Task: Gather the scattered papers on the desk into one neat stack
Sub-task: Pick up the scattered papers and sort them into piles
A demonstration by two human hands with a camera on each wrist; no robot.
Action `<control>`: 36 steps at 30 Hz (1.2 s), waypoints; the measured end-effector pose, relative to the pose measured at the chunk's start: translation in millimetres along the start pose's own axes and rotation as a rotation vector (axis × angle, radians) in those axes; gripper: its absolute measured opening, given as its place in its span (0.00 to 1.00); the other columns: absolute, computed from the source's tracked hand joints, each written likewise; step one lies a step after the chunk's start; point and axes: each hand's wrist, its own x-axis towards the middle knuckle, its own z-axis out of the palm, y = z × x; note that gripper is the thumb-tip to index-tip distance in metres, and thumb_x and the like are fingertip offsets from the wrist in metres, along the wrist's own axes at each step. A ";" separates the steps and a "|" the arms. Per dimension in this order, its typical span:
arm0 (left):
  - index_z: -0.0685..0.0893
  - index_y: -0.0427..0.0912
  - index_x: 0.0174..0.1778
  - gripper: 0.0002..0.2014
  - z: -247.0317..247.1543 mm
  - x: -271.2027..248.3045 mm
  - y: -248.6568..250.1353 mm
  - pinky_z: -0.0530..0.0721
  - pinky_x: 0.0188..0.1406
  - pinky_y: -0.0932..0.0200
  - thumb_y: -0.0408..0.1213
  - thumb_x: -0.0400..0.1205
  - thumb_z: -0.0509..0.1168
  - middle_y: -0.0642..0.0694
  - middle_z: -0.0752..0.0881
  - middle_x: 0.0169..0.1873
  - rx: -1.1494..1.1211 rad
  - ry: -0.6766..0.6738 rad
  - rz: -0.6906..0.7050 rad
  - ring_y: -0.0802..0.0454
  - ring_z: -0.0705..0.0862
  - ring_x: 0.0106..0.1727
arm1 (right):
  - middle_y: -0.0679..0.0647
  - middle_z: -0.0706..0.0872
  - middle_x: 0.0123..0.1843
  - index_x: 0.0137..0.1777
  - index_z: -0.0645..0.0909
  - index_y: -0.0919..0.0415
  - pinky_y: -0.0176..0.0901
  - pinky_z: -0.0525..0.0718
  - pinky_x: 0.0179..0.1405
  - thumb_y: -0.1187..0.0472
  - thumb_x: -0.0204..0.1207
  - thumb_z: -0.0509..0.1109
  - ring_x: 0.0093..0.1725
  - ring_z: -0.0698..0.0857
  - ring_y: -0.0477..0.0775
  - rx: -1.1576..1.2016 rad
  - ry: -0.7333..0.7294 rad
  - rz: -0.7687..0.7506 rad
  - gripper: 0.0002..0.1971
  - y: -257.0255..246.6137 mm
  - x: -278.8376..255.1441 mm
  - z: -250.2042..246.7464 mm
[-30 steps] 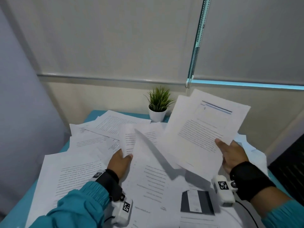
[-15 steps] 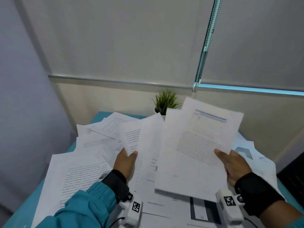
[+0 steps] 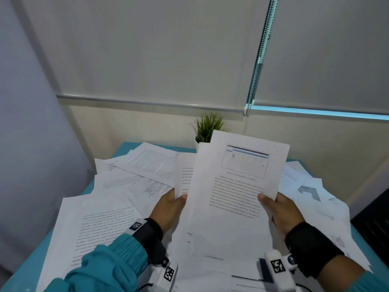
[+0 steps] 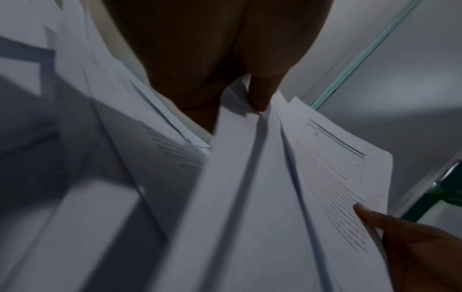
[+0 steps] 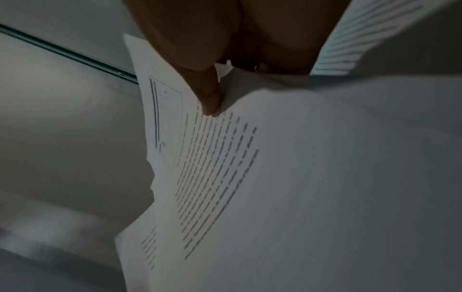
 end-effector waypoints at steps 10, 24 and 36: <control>0.77 0.56 0.69 0.18 14.5 -5.7 -2.1 0.69 0.74 0.61 0.57 0.87 0.54 0.64 0.80 0.66 0.042 -0.013 0.044 0.65 0.78 0.67 | 0.56 0.88 0.61 0.68 0.79 0.64 0.47 0.81 0.63 0.67 0.83 0.63 0.62 0.85 0.55 0.084 -0.033 0.017 0.15 10.4 -2.0 17.1; 0.81 0.41 0.71 0.16 -0.7 7.2 -6.1 0.75 0.75 0.47 0.39 0.88 0.61 0.47 0.87 0.64 -0.284 -0.009 -0.107 0.50 0.85 0.67 | 0.62 0.88 0.60 0.63 0.82 0.68 0.60 0.75 0.71 0.63 0.84 0.62 0.62 0.85 0.63 0.097 -0.108 0.280 0.14 14.8 6.7 -12.1; 0.83 0.54 0.64 0.18 -0.9 5.6 -18.8 0.73 0.72 0.52 0.57 0.81 0.66 0.56 0.87 0.61 -0.198 -0.071 -0.203 0.57 0.83 0.63 | 0.57 0.89 0.61 0.66 0.81 0.64 0.56 0.79 0.68 0.65 0.82 0.65 0.63 0.86 0.59 0.032 -0.241 0.274 0.14 49.5 -6.2 33.0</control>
